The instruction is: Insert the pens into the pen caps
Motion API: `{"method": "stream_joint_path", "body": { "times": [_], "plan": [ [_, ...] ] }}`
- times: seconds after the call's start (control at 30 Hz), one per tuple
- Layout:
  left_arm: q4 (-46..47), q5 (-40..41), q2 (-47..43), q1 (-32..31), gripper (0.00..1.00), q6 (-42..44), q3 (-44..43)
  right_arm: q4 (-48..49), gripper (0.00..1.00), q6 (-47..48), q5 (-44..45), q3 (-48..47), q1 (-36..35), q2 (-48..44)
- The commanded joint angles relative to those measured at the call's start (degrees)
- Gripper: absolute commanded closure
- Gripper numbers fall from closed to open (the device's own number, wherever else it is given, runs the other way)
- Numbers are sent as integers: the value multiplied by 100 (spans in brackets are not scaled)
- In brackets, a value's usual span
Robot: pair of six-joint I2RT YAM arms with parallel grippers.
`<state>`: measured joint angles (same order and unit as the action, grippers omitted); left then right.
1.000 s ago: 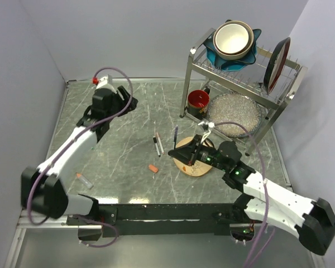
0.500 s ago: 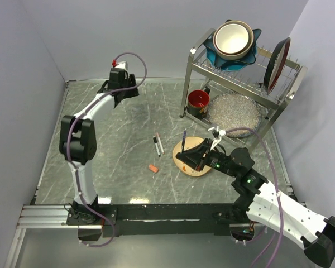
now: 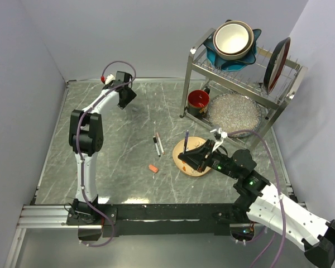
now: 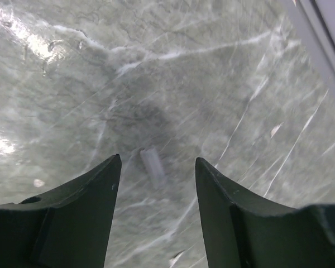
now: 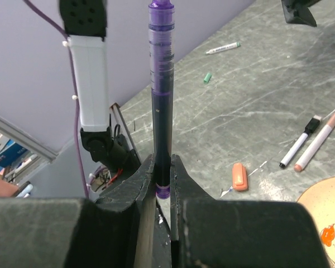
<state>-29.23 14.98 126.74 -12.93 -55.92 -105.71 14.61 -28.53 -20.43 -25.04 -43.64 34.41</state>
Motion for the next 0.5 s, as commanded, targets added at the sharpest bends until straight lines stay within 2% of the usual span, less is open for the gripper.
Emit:
{"method": "stream_joint_path", "body": {
  "times": [0.0,0.47],
  "plan": [
    [-652,400,386,-113,39,-991,-642,33,100,173,144,43,-13,-224],
    [-961,409,896,-245,43,-1536,-1030,-125,100,269,320,60,-5,-436]
  ]
}}
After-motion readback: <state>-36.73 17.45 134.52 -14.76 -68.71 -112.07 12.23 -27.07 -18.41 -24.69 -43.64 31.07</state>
